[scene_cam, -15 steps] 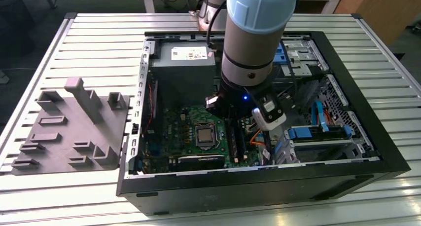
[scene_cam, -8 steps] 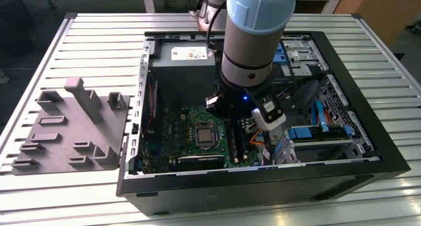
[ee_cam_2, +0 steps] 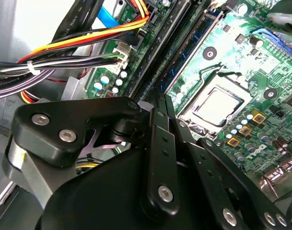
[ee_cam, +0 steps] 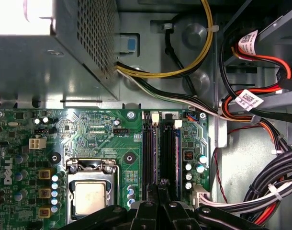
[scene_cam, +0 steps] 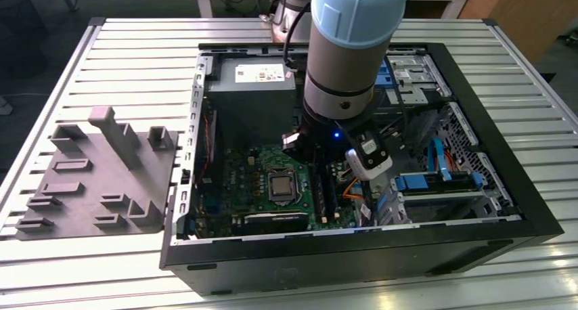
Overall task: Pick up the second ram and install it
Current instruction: 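Insert the second ram into the second slot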
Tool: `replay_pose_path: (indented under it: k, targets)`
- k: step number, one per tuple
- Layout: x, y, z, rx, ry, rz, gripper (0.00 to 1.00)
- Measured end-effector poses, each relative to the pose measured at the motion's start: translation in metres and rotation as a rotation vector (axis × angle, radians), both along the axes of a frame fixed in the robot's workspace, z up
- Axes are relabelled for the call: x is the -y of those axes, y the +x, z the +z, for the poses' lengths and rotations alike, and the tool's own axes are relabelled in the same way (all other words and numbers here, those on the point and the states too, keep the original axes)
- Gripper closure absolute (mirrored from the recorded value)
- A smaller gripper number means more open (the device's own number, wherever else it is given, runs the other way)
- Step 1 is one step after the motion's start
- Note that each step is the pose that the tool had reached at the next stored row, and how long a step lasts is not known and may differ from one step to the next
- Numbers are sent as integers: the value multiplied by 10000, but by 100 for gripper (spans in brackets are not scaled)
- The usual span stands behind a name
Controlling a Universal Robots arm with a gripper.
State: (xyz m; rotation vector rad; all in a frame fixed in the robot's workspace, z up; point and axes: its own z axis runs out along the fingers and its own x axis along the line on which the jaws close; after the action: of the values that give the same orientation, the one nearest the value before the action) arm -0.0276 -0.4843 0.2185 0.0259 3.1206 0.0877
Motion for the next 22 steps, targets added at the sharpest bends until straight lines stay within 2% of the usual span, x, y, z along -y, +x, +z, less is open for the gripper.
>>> replay_pose_path:
  k: [4, 5, 9, 17, 22]
  targets:
    - [0, 0, 0, 0, 0, 0, 87]
    - [0, 0, 0, 0, 1, 0, 81]
    - [0, 0, 8, 0, 0, 0, 81]
    - [0, 0, 164, 0, 2, 0, 81]
    - [0, 0, 168, 1, 2, 1, 81]
